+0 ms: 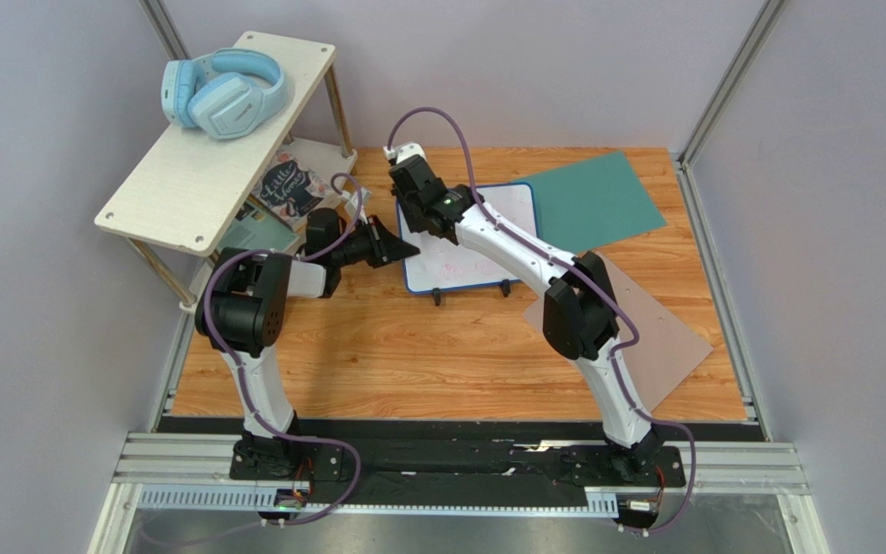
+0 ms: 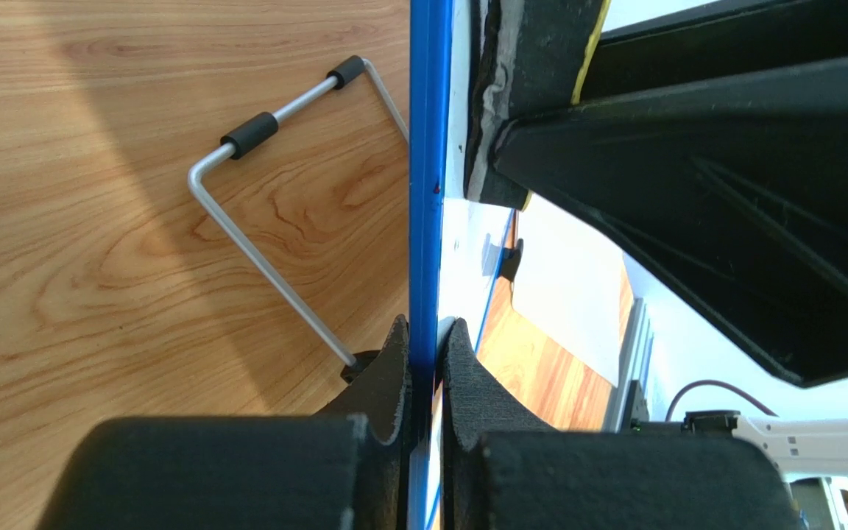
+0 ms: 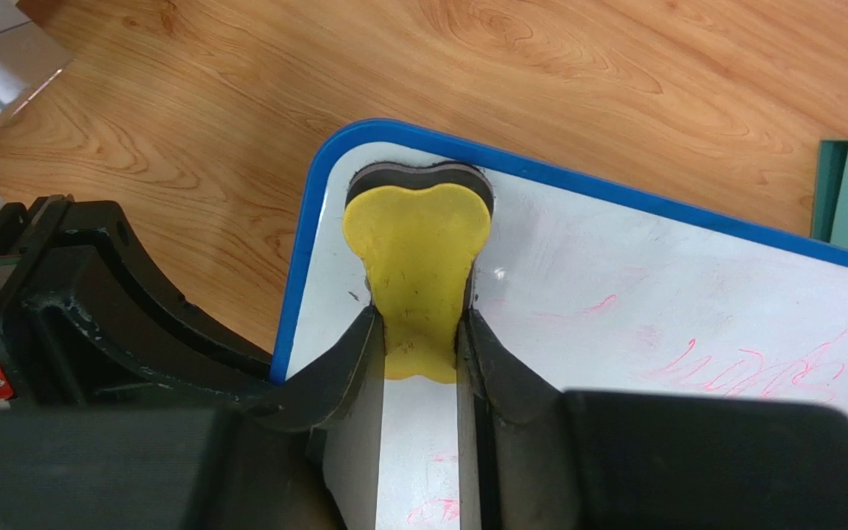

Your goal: Erase the whiteboard

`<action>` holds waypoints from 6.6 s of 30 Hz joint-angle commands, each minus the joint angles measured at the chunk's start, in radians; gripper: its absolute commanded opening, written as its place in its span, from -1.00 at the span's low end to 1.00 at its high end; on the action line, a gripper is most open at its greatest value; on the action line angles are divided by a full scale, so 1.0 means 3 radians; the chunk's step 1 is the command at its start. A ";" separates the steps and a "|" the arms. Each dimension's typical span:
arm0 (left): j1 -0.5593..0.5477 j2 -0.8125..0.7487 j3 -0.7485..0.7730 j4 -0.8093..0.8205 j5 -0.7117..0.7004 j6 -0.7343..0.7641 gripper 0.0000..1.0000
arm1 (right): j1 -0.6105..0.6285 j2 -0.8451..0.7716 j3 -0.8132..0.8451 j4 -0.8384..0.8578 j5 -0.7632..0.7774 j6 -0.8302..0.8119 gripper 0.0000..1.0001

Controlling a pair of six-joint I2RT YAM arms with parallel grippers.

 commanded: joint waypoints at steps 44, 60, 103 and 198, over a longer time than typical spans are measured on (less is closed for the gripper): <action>-0.0038 0.0042 -0.0038 -0.0172 -0.0204 0.0304 -1.00 | -0.0633 -0.0146 -0.1036 0.0133 -0.0466 0.0121 -1.00; -0.0033 0.0032 -0.0043 -0.0172 -0.0230 0.0294 -1.00 | -0.1237 -0.0688 -0.2059 0.0352 -0.0486 0.0290 -1.00; -0.0028 0.0011 -0.0079 -0.0146 -0.0230 0.0289 -1.00 | -0.1431 -0.0422 -0.1941 0.0183 -0.0148 0.0505 -1.00; -0.0028 0.0052 -0.0053 -0.0095 -0.0148 0.0268 -1.00 | 0.0179 0.0278 0.0118 0.0265 -0.0068 -0.0496 -1.00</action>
